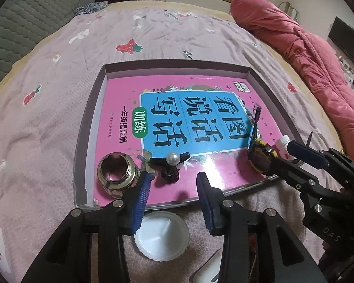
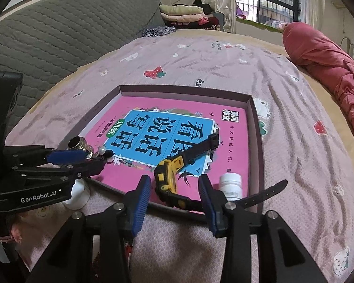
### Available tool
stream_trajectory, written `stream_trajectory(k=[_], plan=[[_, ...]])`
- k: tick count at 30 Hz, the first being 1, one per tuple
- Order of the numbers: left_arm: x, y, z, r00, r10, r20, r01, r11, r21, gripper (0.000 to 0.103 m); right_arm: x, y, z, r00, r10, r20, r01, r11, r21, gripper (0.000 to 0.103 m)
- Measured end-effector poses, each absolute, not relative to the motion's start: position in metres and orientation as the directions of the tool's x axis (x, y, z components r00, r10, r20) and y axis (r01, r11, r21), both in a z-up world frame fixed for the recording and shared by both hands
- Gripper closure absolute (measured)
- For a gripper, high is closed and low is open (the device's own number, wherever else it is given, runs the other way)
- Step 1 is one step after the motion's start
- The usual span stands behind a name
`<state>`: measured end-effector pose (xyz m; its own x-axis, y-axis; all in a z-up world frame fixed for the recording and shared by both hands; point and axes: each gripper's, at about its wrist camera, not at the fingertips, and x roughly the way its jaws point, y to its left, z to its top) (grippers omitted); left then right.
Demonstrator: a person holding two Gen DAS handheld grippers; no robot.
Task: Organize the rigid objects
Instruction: 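Lower the pearl item onto the book and open left gripper while right releases the watch, then withdraw both tools from the tray back toward the remaining items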
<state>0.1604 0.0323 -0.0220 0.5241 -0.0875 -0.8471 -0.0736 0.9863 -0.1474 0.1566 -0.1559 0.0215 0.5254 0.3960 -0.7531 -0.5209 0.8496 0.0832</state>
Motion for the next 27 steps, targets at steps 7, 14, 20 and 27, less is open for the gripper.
stream_trajectory(k=[7, 14, 20, 27], plan=[[0.157, 0.035, -0.017, 0.536, -0.092, -0.839, -0.077, 0.984, -0.158, 0.061, 0.153, -0.159, 0.026, 0.535, 0.395, -0.747, -0.514, 0.854, 0.083, 0.061], [0.150, 0.039, -0.010, 0.554, -0.103, -0.826, -0.075, 0.982, -0.172, 0.053, 0.149, -0.160, 0.030, 0.544, 0.394, -0.741, -0.504, 0.859, 0.086, 0.060], [0.141, 0.044, -0.006, 0.563, -0.098, -0.821, -0.087, 0.981, -0.176, 0.052, 0.146, -0.160, 0.032, 0.550, 0.390, -0.738, -0.503, 0.861, 0.081, 0.060], [0.133, 0.046, 0.001, 0.578, -0.066, -0.813, -0.101, 0.983, -0.152, 0.044, 0.143, -0.159, 0.036, 0.556, 0.395, -0.731, -0.504, 0.860, 0.081, 0.053]])
